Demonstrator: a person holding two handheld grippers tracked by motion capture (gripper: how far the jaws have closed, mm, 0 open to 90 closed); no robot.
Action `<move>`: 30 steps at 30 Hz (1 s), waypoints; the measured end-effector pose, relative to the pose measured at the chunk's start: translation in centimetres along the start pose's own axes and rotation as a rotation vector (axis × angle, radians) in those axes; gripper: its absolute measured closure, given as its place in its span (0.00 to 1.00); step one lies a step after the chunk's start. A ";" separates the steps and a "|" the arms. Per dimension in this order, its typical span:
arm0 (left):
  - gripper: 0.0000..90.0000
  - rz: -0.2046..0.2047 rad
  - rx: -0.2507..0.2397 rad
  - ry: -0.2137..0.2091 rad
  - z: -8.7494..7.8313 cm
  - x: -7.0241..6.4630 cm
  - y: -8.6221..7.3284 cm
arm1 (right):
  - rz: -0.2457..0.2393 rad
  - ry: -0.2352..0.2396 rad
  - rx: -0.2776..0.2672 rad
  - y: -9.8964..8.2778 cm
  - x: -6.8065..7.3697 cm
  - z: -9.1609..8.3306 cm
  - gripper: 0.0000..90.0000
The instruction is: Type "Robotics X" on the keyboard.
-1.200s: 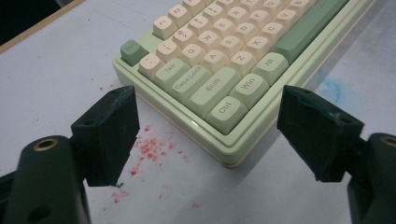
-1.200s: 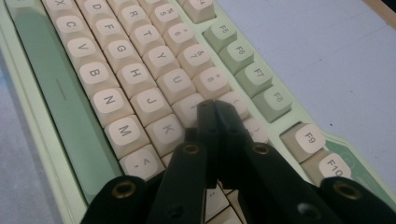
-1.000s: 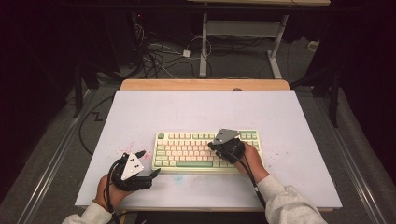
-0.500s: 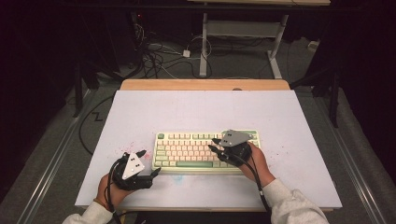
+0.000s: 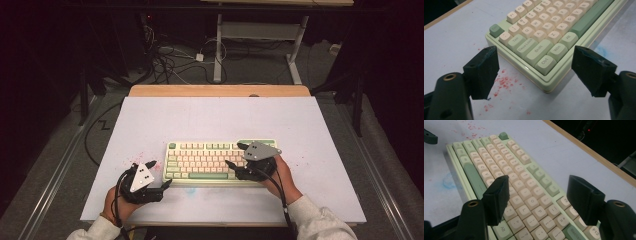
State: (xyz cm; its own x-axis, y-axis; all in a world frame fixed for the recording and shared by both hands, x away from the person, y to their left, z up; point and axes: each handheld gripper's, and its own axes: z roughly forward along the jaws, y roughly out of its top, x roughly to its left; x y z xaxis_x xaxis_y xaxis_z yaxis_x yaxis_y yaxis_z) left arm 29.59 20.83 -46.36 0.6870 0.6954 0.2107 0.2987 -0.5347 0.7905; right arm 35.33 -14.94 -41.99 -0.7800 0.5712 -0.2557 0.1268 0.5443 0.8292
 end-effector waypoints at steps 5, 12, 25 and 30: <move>0.24 -0.003 -0.002 0.003 -0.1 0.0 0.1 | -0.008 -0.013 -0.019 -0.4 0.0 -0.9 0.29; 0.32 -0.001 -0.006 -0.013 -0.2 0.0 0.2 | -0.028 -0.032 -0.033 -1.3 0.5 -2.2 0.28; 0.66 0.036 0.010 -0.078 0.1 -0.3 0.7 | -0.028 -0.085 -0.057 -3.3 0.5 -4.7 0.28; 0.83 0.034 0.024 -0.094 0.5 -0.3 0.9 | -0.019 -0.102 -0.064 -4.0 0.5 -5.6 0.28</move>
State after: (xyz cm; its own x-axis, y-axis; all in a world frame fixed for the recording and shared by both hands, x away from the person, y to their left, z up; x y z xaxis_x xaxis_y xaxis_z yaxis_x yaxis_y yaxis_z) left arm 29.94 19.89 -46.03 0.7556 0.6294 0.1812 0.2893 -0.5689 0.7698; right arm 31.03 -20.28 -42.67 -0.7149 0.6224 -0.3187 0.0705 0.5177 0.8527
